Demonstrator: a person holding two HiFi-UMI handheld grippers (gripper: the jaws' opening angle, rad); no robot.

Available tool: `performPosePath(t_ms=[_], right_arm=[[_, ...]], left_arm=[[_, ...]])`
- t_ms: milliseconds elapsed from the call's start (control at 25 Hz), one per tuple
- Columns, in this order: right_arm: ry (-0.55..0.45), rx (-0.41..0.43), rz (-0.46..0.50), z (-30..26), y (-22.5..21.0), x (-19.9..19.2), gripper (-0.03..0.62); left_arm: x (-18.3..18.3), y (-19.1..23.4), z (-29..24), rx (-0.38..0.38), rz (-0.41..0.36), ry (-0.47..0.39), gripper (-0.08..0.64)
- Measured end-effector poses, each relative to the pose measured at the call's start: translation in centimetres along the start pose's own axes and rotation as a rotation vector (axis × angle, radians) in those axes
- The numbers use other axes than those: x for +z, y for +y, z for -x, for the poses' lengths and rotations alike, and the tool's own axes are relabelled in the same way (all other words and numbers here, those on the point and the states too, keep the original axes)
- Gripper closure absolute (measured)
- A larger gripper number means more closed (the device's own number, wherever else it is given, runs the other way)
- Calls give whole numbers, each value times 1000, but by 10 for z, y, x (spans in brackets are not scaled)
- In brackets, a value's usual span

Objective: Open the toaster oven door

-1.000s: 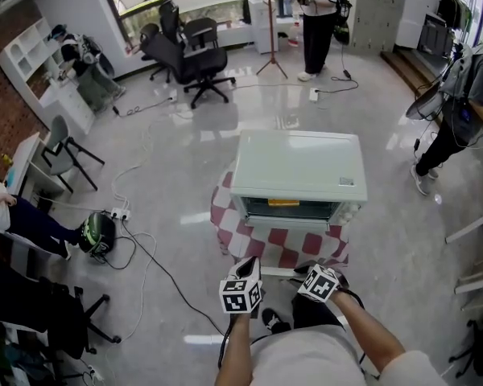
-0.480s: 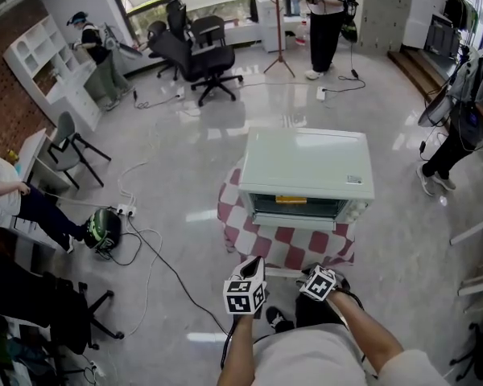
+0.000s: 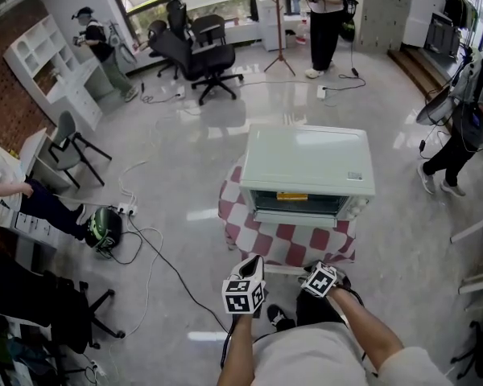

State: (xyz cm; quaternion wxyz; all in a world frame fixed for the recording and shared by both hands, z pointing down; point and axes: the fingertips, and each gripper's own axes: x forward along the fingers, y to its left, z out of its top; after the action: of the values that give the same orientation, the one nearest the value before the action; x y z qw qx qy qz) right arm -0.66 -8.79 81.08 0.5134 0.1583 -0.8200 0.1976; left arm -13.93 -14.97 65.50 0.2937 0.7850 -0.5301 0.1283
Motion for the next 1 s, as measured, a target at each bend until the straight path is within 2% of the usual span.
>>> performPosePath(t_ms=[360,520,560,720,800,920,1000], right_arm=[[-48,-35,16,14,3,9,426],[-91,-56,21,22,0,22,426],[-109,-63,20,23,-1,26,426],[-221,-115,15,41,-12,49,437],[-265,-131,0,57,-13,58,437],[-347,-151,-58,84,-12,68,437],[-425,-182,-108,102,-10,70,437]], left_arm=[[-9,3,7,-3,9,1,555],[-3,12,14,67,-92,7,555],[-1,14,17,84,-108,6,555],[3,10,21,82,-58,-19,555],[0,2,24,83,-67,-16,555],[-3,-10,32,91,-89,-9,555],[-3,-14,37,97,-77,-18,555]])
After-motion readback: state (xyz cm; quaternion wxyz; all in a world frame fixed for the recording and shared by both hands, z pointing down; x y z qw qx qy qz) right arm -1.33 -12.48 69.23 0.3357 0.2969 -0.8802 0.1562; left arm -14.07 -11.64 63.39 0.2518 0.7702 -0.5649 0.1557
